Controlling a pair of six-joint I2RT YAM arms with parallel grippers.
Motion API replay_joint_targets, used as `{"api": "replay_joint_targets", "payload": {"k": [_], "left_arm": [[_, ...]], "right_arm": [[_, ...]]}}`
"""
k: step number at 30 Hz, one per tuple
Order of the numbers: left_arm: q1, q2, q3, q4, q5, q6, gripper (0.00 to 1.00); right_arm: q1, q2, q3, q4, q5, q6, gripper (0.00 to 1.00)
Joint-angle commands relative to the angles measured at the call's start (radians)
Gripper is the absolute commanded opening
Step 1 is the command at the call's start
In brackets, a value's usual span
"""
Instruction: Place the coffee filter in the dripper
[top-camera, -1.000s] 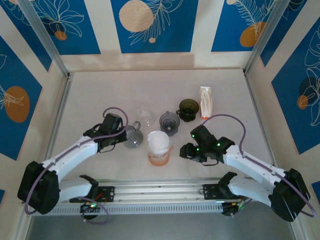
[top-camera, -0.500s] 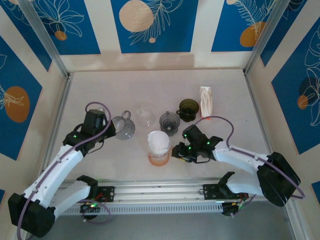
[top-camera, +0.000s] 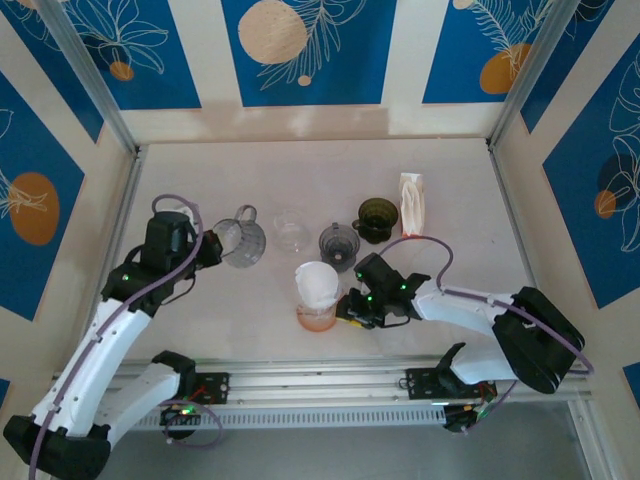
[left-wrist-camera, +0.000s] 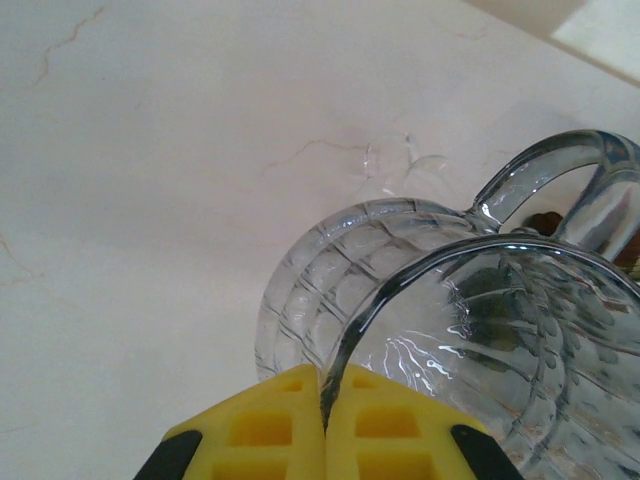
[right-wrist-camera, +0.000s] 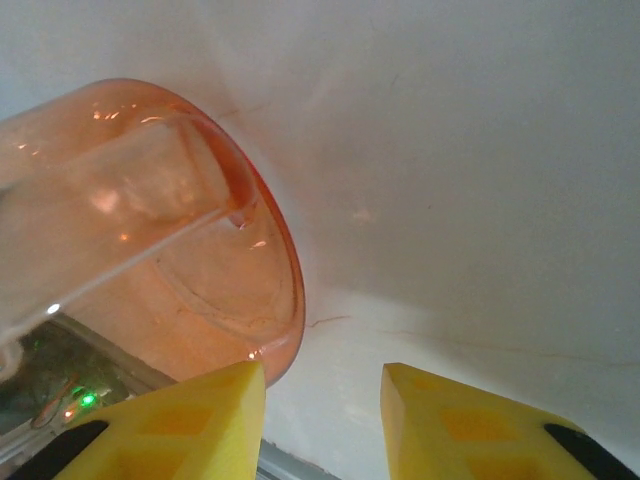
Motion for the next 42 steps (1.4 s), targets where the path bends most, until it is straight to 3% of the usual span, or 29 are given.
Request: {"api": "replay_joint_targets", "payload": {"k": [1, 22, 29, 34, 42], "left_arm": [[0.019, -0.027, 0.068, -0.008, 0.027, 0.027, 0.0], [0.06, -0.033, 0.243, -0.074, 0.085, 0.086, 0.0], [0.061, -0.013, 0.277, -0.075, 0.111, 0.092, 0.0], [0.063, -0.006, 0.267, -0.063, 0.125, 0.084, 0.0], [0.062, 0.03, 0.281, -0.043, 0.154, 0.069, 0.0]], "right_arm": [[0.014, 0.028, 0.051, 0.032, -0.023, 0.025, 0.37], [0.092, 0.338, 0.347, 0.086, -0.042, 0.035, 0.36], [0.093, 0.249, 0.297, 0.009, -0.04, 0.002, 0.36], [0.113, 0.183, 0.237, -0.035, -0.107, -0.026, 0.36], [0.141, 0.268, 0.259, 0.063, -0.179, 0.007, 0.35]]}}
